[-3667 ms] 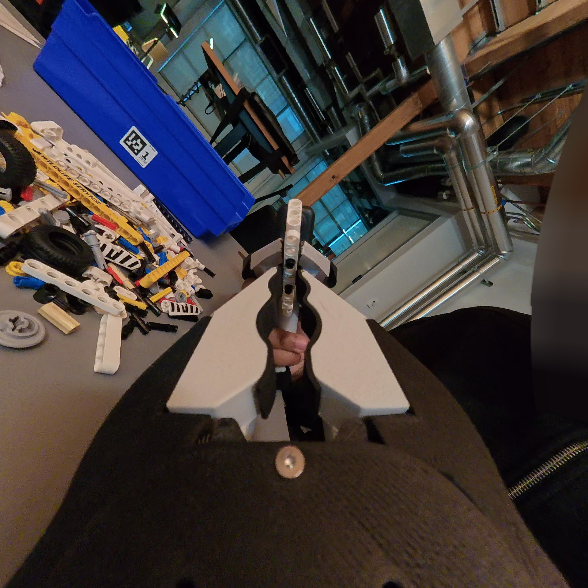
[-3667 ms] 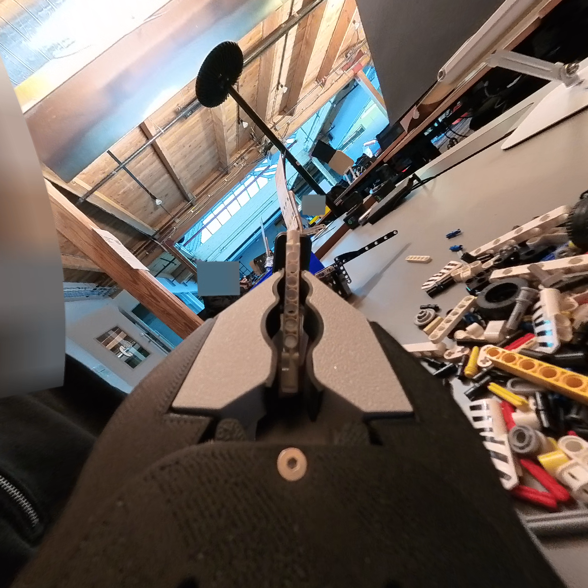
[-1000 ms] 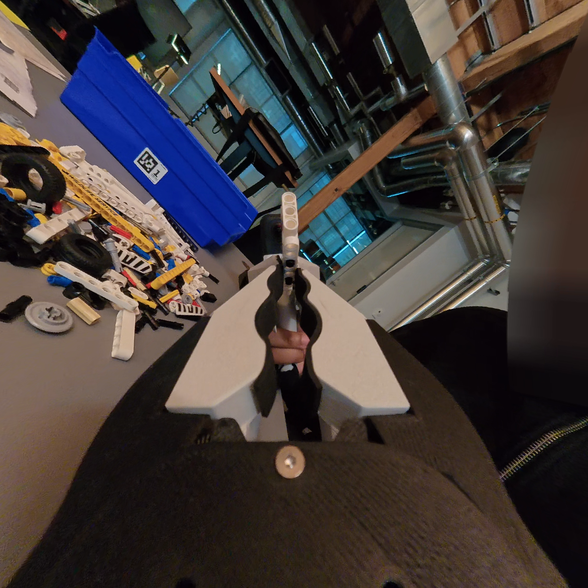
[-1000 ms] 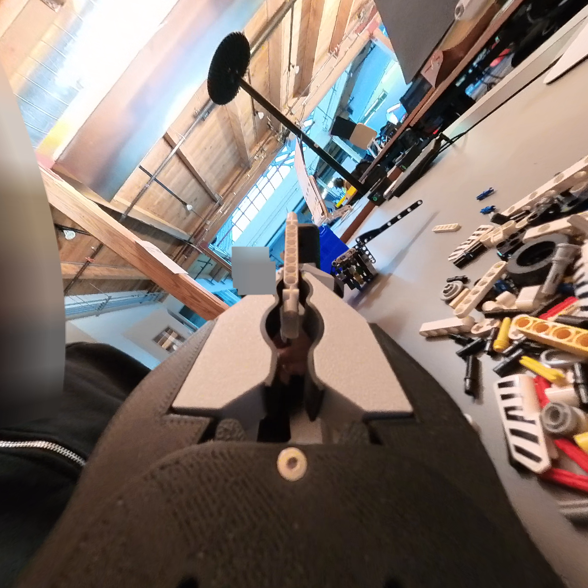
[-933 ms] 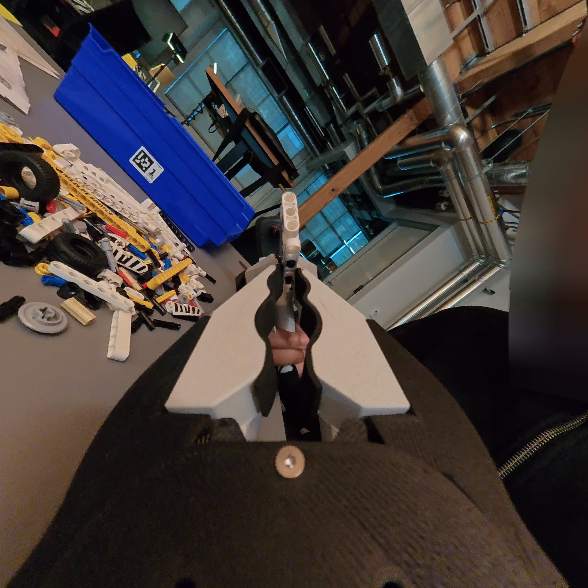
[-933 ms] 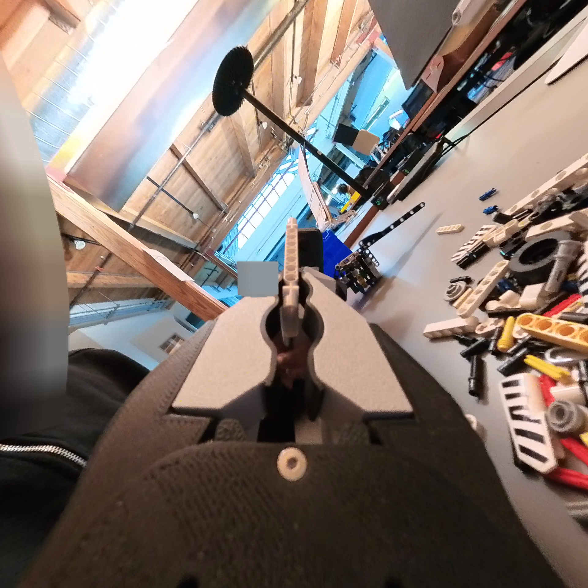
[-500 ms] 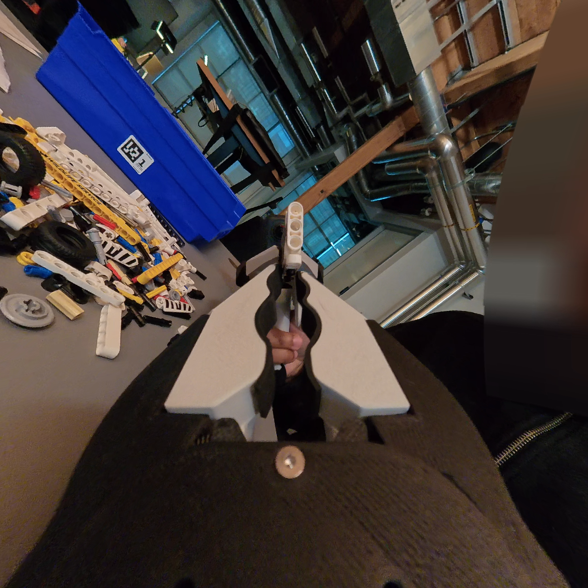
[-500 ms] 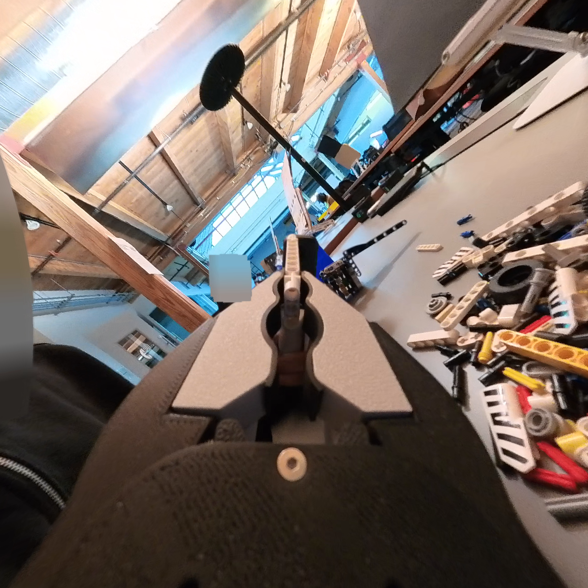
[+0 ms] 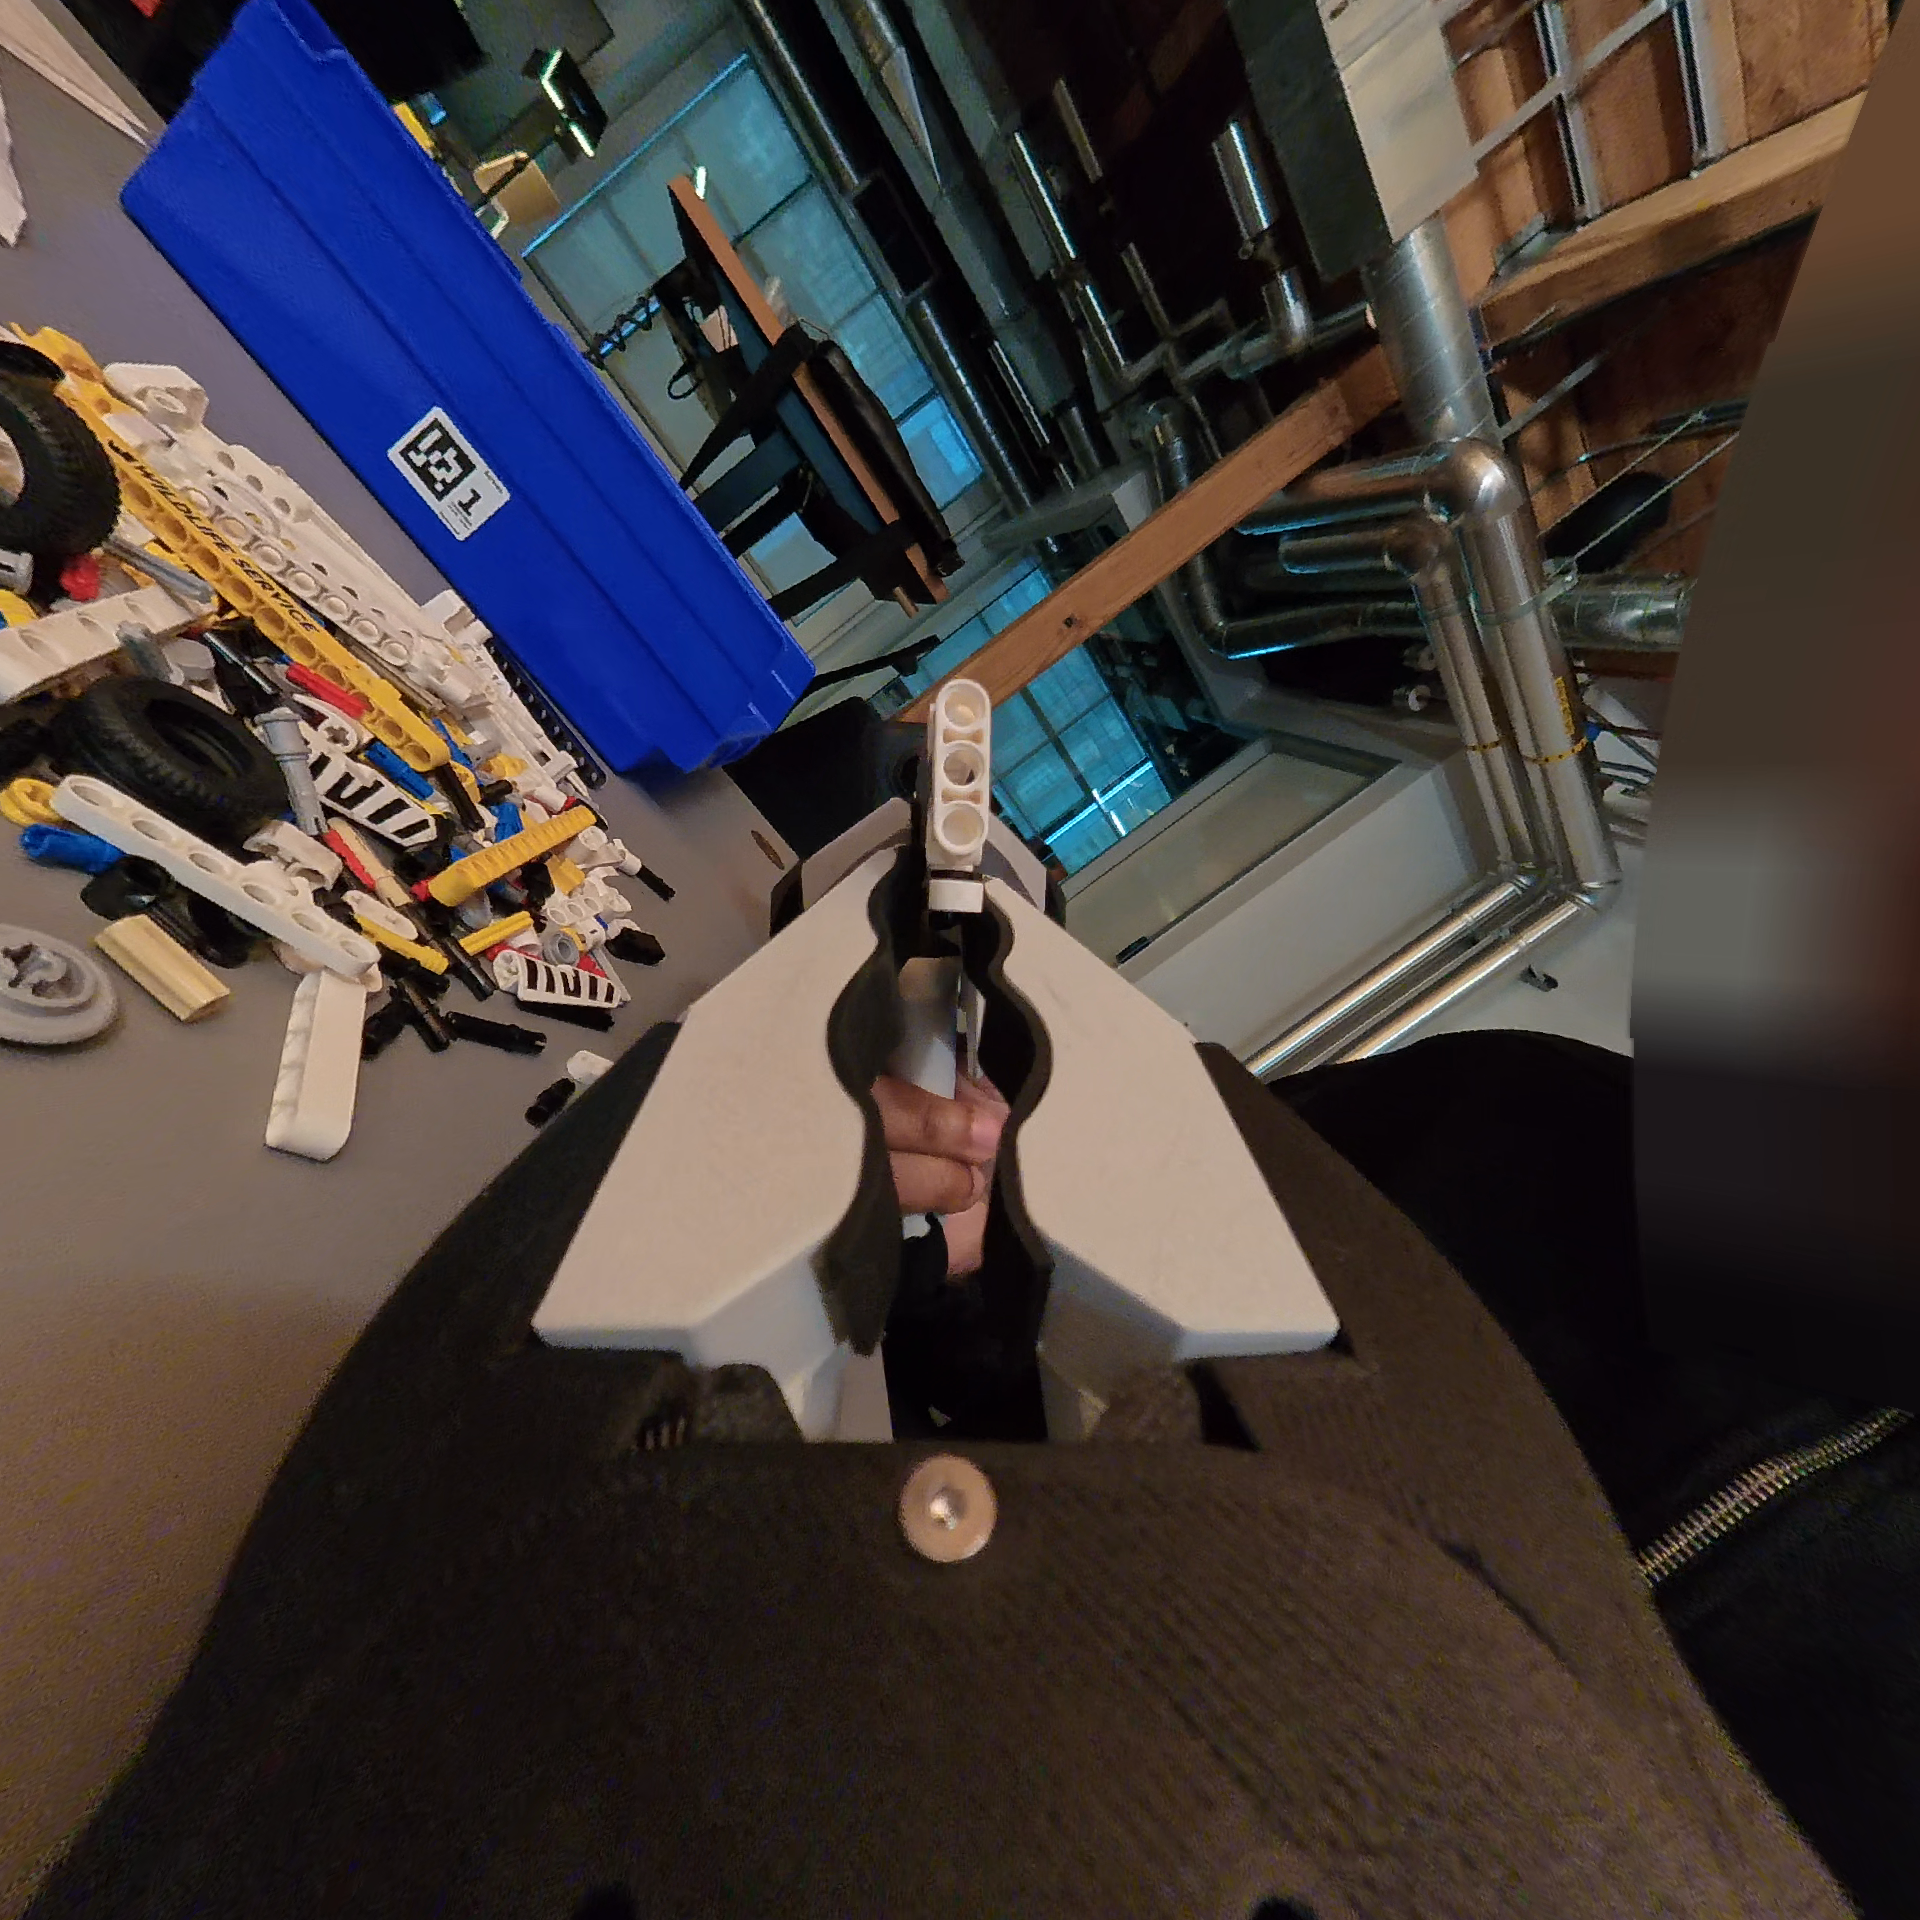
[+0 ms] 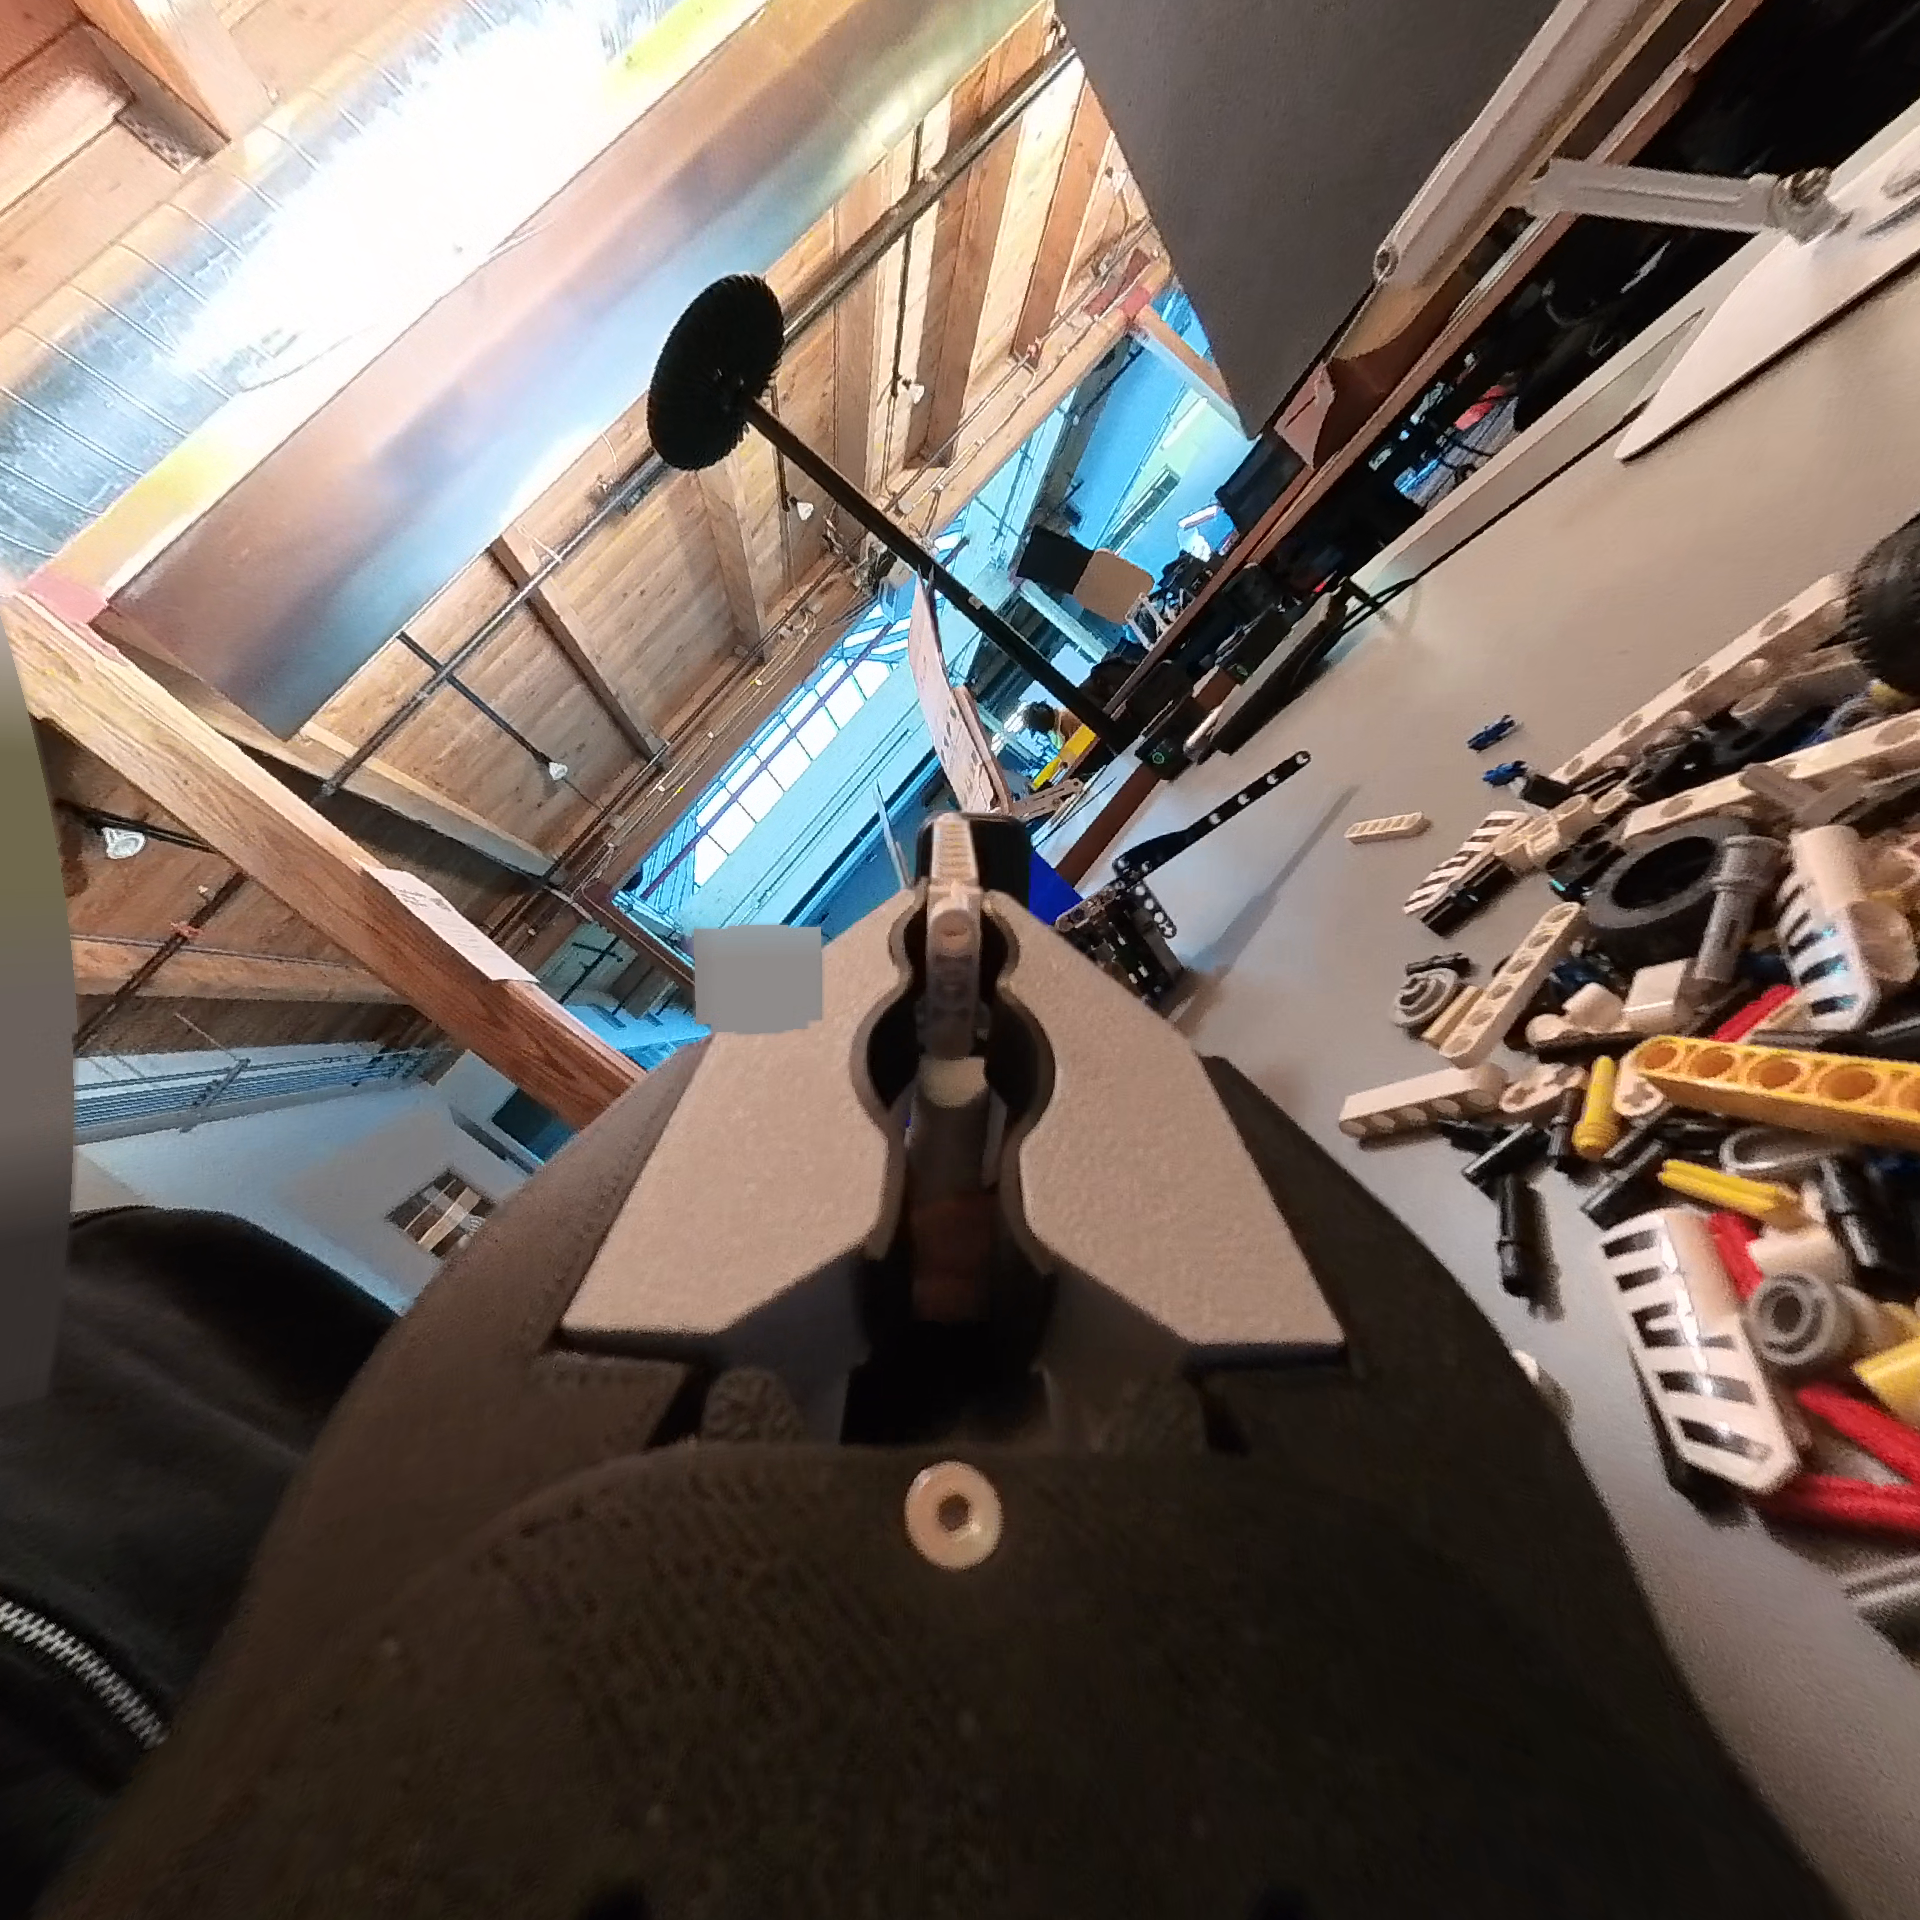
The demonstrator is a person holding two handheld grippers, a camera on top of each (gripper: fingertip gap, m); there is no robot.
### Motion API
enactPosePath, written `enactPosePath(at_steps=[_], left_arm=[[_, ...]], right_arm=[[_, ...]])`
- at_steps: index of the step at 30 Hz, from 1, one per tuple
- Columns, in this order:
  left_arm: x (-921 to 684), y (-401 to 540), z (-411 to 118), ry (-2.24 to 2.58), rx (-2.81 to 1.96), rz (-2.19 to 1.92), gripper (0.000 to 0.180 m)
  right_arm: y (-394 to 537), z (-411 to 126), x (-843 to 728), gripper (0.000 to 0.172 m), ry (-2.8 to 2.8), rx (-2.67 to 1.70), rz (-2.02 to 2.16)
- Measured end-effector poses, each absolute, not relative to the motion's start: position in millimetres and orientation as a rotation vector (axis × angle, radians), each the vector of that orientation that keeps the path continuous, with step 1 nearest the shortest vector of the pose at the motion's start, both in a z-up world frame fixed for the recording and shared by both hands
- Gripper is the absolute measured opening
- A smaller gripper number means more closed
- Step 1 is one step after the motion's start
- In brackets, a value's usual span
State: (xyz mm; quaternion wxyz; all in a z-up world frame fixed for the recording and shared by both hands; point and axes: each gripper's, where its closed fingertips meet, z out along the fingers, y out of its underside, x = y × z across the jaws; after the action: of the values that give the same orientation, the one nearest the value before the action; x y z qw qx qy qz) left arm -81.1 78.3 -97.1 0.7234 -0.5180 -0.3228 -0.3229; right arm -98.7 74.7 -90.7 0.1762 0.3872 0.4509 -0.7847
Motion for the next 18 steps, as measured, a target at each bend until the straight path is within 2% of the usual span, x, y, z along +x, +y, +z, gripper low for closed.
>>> enactPosePath(at_steps=[18], left_arm=[[-69.4, 80.0, -98.9, -0.683, -1.228, -0.780, 0.011]], right_arm=[[75.4, -85.5, -94.6, 0.003, 1.265, 1.067, -2.271]])
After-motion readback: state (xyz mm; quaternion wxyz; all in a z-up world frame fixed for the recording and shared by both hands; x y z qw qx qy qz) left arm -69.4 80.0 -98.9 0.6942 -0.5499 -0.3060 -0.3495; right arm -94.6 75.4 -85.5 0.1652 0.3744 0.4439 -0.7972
